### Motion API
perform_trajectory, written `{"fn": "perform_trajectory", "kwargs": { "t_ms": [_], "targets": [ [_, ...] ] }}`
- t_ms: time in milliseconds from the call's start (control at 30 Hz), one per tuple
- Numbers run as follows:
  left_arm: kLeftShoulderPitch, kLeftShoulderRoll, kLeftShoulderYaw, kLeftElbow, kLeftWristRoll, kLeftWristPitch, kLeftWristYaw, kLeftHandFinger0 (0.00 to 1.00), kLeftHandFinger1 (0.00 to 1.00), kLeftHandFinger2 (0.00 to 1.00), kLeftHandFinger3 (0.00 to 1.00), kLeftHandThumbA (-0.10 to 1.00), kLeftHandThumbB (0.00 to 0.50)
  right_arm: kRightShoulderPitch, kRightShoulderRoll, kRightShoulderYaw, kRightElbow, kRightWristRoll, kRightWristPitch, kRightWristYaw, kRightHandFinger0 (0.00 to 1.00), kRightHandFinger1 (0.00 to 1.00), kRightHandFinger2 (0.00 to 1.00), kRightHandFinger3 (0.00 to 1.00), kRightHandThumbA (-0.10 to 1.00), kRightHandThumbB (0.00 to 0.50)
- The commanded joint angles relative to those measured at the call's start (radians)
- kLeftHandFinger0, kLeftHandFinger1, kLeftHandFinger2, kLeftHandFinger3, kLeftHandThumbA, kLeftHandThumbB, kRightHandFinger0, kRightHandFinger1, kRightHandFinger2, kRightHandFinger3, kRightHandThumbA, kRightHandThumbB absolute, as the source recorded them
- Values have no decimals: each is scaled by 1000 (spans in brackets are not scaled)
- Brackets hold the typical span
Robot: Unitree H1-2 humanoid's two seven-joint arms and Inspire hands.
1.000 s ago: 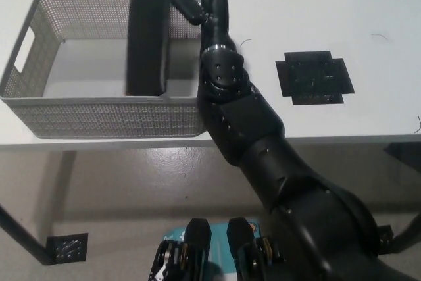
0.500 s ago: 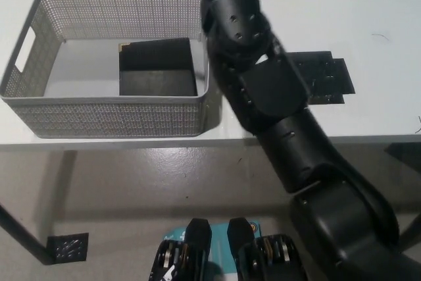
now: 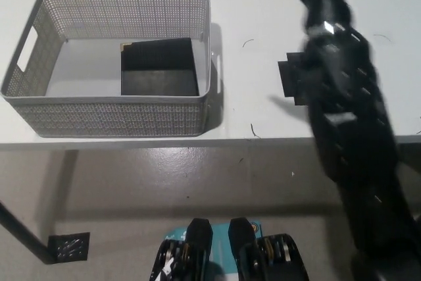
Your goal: A notebook is kept standing on the table on the right hand side and a container is kept on the left hand side and the robot uses its right hand to grab the notebook and places it in the container
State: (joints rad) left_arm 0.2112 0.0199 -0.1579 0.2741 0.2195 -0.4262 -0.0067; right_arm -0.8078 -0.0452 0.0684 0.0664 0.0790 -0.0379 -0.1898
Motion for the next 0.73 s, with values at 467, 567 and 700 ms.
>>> {"fn": "perform_trajectory", "kwargs": {
  "t_ms": [467,567,700],
  "targets": [
    [-125,4,47,-44,-44,19,7,1000,1000,1000,1000,1000,403,1036,-176,20,-365,-50,-293,124,1000,1000,1000,1000,1000,377],
    [-140,3,53,-56,-35,31,7,1000,1000,1000,1000,1000,399,1046,-153,27,-246,-13,-319,139,1000,1000,1000,1000,1000,381],
    [-162,6,60,-65,-24,57,9,1000,1000,1000,1000,1000,416,1034,-132,29,-170,3,-318,147,1000,1000,1000,1000,1000,382]
  ]
}}
